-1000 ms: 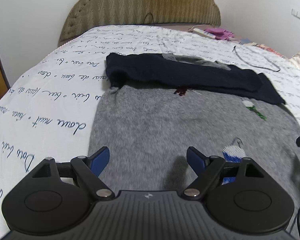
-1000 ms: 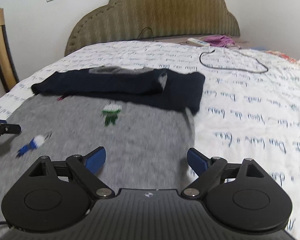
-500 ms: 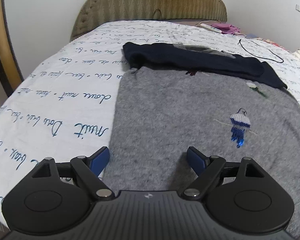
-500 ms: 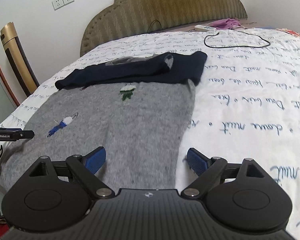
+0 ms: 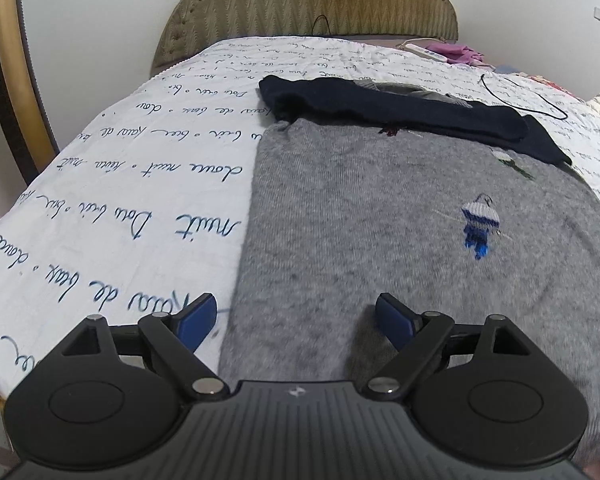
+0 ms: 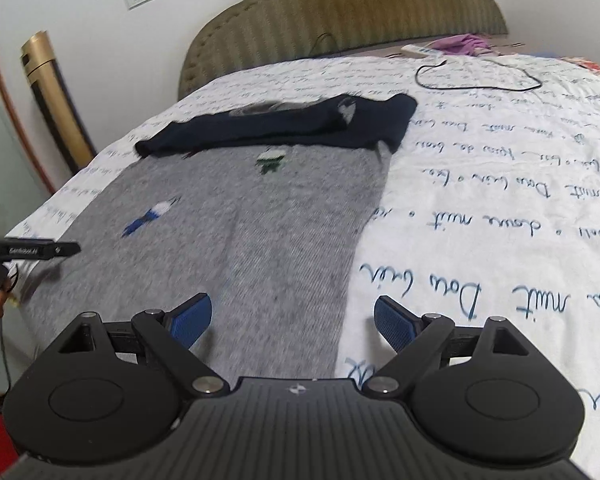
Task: Fold small clothes
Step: 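Grasp the grey hem of the sweater with both grippers, then lift the hem with both grippers and fold it toward the collar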
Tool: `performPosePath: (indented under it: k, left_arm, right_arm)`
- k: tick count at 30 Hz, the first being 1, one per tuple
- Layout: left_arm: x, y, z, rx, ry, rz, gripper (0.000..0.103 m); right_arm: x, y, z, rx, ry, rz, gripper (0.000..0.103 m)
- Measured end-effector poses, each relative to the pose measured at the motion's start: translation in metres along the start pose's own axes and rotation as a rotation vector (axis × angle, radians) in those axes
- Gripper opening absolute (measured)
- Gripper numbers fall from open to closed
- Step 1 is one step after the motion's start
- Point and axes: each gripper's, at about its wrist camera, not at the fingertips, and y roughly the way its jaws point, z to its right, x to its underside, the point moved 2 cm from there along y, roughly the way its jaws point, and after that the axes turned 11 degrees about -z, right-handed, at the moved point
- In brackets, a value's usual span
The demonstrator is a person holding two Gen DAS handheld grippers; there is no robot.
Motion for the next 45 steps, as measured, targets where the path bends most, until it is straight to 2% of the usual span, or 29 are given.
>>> performPosePath:
  k: [5,8,12,15,18,22,28,31,33,34,36,37,38,39,42,45]
  left_arm:
    - [0.014,-0.009,-0.014,0.024,0.018,-0.003,0.087]
    - [0.022,-0.014,-0.026,0.062,0.010,-0.013,0.087]
    - [0.031,-0.020,-0.031,0.126,0.047,-0.025,0.088]
    - [0.036,-0.020,-0.026,0.170,0.082,-0.035,0.095]
    - [0.039,-0.020,-0.020,0.209,0.104,-0.052,0.095]
    - [0.040,-0.023,-0.010,0.347,0.125,-0.086,0.096]
    - [0.040,-0.023,0.008,0.379,0.152,-0.097,0.096]
    - [0.037,-0.023,0.007,0.449,0.117,-0.111,0.096]
    - [0.036,-0.023,0.006,0.504,0.083,-0.113,0.094]
    - [0.035,-0.022,0.007,0.508,0.074,-0.116,0.090]
    - [0.035,-0.021,0.010,0.443,0.092,-0.119,0.056]
    - [0.036,-0.022,0.012,0.399,0.111,-0.115,0.048]
    - [0.035,-0.023,0.012,0.365,0.120,-0.114,0.034]
    - [0.034,-0.024,0.010,0.347,0.113,-0.117,0.019]
    - [0.029,-0.029,0.003,0.376,0.075,-0.115,0.014]
    - [0.023,-0.042,0.008,0.388,0.088,-0.069,0.013]
  right_arm:
    - [0.014,-0.009,0.011,0.021,0.028,-0.031,0.090]
    - [0.022,-0.013,0.017,-0.034,0.049,-0.047,0.090]
    - [0.032,-0.016,0.013,-0.092,0.007,-0.100,0.089]
    - [0.038,-0.019,0.013,-0.116,-0.019,-0.133,0.089]
    - [0.044,-0.024,0.012,-0.164,-0.016,-0.156,0.089]
    - [0.048,-0.023,-0.004,-0.255,-0.060,-0.176,0.084]
    - [0.043,0.000,-0.034,-0.383,-0.088,-0.190,0.082]
    - [0.034,0.012,-0.045,-0.429,-0.064,-0.179,0.078]
    - [0.029,0.020,-0.053,-0.436,-0.056,-0.174,0.070]
    - [0.026,0.025,-0.056,-0.434,-0.058,-0.175,0.065]
    - [0.024,0.032,-0.065,-0.396,-0.086,-0.176,0.052]
    - [0.023,0.033,-0.068,-0.368,-0.095,-0.176,0.037]
    - [0.021,0.034,-0.068,-0.345,-0.091,-0.176,0.022]
    - [0.020,0.034,-0.066,-0.338,-0.076,-0.175,0.019]
    - [0.019,0.027,-0.061,-0.333,-0.061,-0.156,0.015]
    - [0.012,0.015,-0.061,-0.350,-0.052,-0.119,0.014]
